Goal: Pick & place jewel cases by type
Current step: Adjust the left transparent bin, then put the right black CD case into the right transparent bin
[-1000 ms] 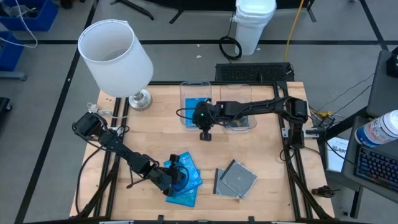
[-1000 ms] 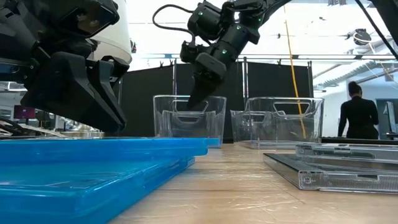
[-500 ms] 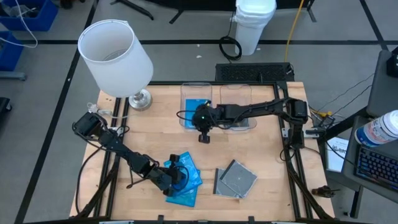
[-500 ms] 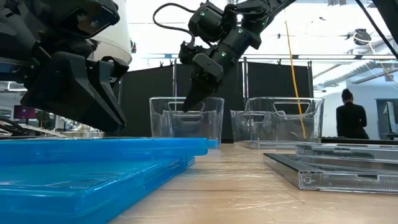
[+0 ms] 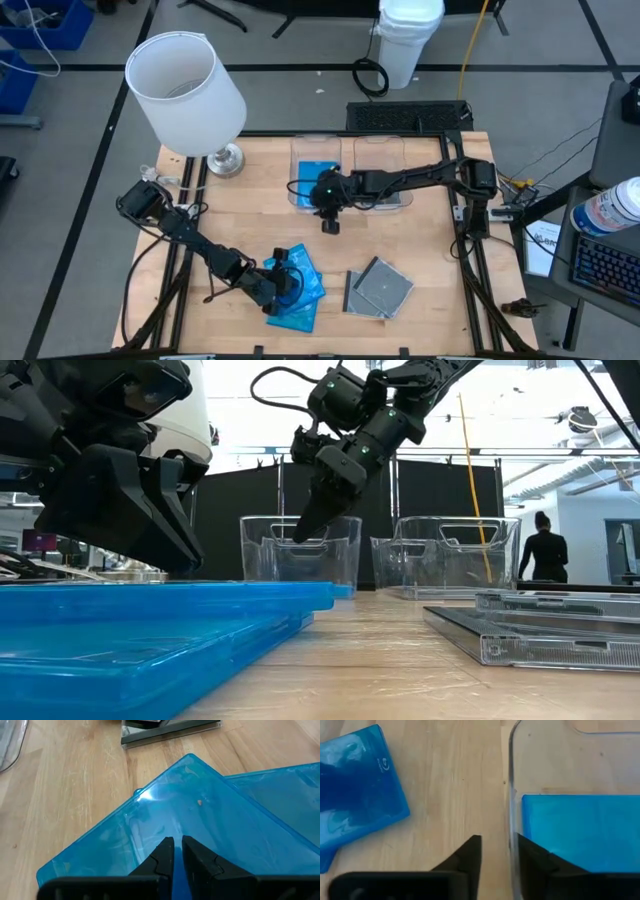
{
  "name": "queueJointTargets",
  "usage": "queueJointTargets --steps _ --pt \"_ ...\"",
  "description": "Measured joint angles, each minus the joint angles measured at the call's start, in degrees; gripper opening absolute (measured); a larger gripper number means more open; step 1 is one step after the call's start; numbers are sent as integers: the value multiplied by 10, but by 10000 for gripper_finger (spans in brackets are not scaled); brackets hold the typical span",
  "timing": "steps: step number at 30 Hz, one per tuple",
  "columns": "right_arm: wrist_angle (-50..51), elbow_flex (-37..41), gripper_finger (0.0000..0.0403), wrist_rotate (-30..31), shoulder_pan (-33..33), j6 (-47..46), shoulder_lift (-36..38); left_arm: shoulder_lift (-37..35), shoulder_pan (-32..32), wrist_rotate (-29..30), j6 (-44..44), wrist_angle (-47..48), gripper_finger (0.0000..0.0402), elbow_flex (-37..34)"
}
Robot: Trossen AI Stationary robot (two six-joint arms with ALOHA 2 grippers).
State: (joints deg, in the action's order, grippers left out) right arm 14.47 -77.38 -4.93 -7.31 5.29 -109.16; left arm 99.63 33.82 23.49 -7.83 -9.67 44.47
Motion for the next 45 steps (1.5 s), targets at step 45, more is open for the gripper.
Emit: queueJointTargets --steps 45 --pt "305 340 75 283 532 -807 471 198 -58 -127 193 132 46 402"
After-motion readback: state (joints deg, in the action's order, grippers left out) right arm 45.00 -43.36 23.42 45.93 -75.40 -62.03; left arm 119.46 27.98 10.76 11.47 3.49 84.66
